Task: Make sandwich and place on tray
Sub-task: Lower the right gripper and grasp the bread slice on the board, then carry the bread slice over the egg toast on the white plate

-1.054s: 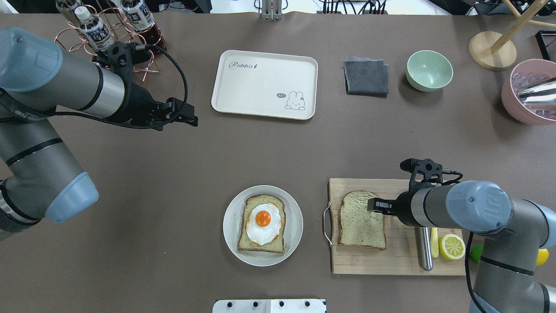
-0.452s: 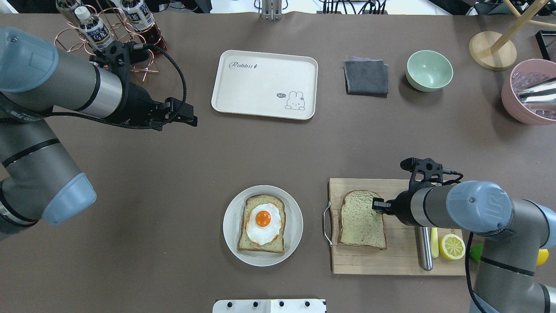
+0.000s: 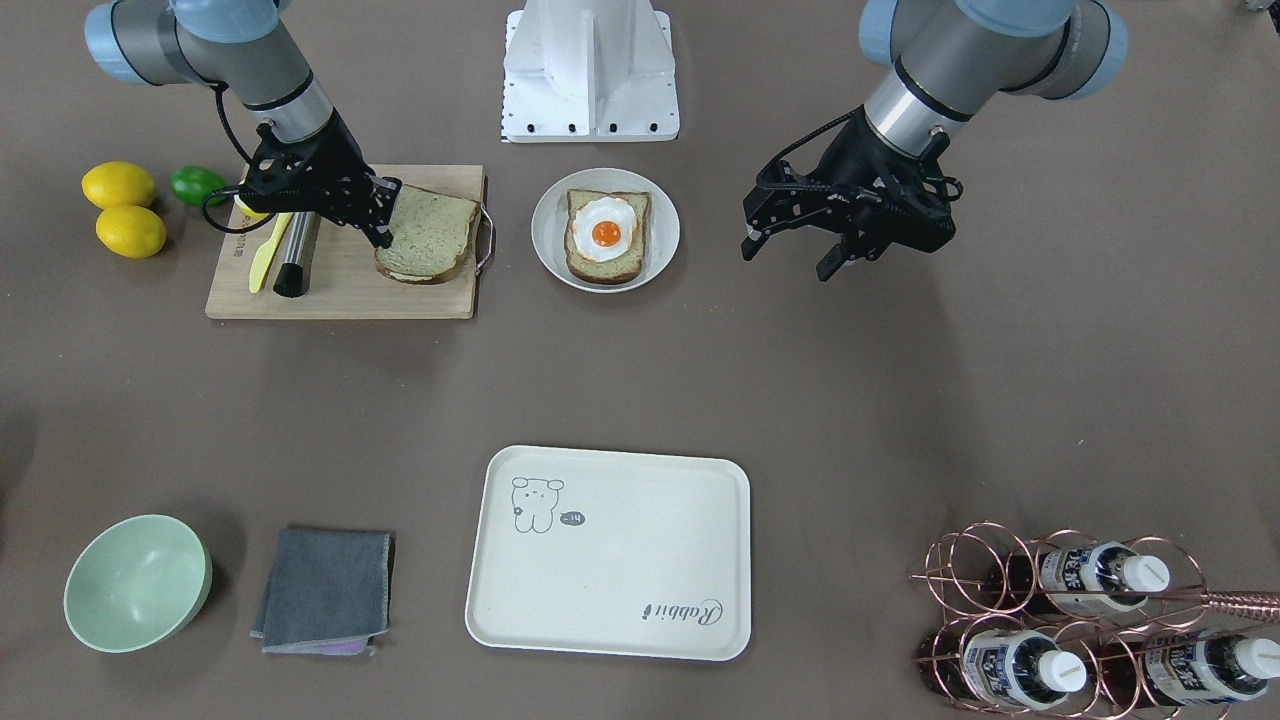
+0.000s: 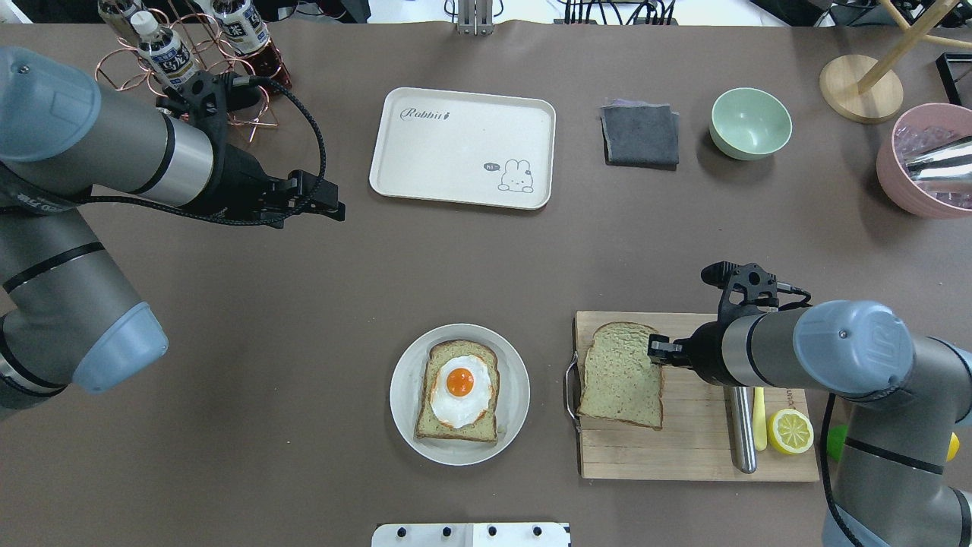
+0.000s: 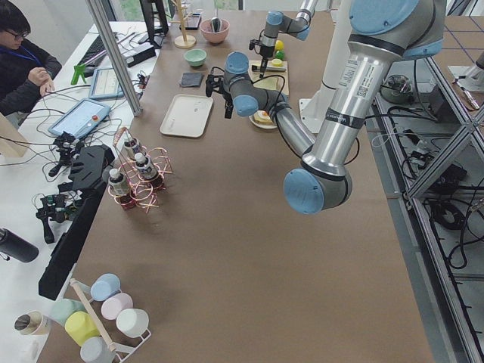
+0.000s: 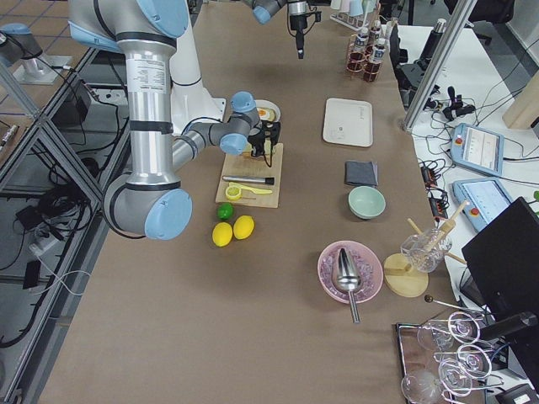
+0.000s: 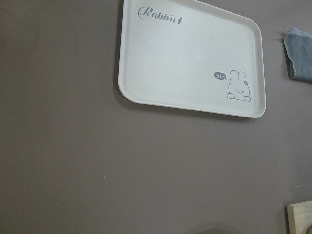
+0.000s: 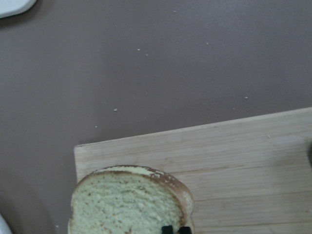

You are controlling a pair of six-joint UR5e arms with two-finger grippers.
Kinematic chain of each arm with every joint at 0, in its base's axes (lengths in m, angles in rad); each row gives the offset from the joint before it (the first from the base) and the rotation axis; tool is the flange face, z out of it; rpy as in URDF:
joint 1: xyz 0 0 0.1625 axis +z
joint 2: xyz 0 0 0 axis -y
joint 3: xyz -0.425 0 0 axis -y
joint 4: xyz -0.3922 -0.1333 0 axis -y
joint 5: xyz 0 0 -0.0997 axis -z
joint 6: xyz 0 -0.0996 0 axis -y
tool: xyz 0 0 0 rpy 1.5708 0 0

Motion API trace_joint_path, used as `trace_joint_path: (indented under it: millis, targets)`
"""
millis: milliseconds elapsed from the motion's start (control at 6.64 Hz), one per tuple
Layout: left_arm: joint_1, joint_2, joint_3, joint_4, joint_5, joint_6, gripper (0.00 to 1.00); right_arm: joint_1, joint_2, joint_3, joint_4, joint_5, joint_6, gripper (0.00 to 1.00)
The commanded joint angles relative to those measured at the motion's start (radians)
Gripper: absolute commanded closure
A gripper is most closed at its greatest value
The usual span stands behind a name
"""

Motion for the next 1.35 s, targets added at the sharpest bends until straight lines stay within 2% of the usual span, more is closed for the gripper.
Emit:
trace_joint_path:
  millis: [0, 301, 602, 1054, 1204]
  targets:
    - [0.0, -0.001, -0.002, 0.0, 0.0, 0.0, 0.02, 0.06, 0.075, 0.012, 0.001, 0.072, 0.0, 1.0]
    - [0.0, -0.006, 0.0, 0.0, 0.0, 0.0, 0.02, 0.057, 0.152, 0.002, 0.0, 0.068, 0.0, 1.0]
    - [0.002, -0.011, 0.0, 0.0, -0.002, -0.002, 0.02, 0.003, 0.236, -0.043, -0.002, 0.046, 0.002, 1.0]
    - [0.003, -0.011, 0.002, 0.0, -0.014, 0.0, 0.02, -0.159, 0.319, -0.094, -0.001, -0.129, 0.0, 1.0]
    - [0.003, -0.011, -0.002, -0.002, -0.012, -0.002, 0.02, -0.176, 0.319, -0.1, 0.0, -0.144, -0.004, 1.0]
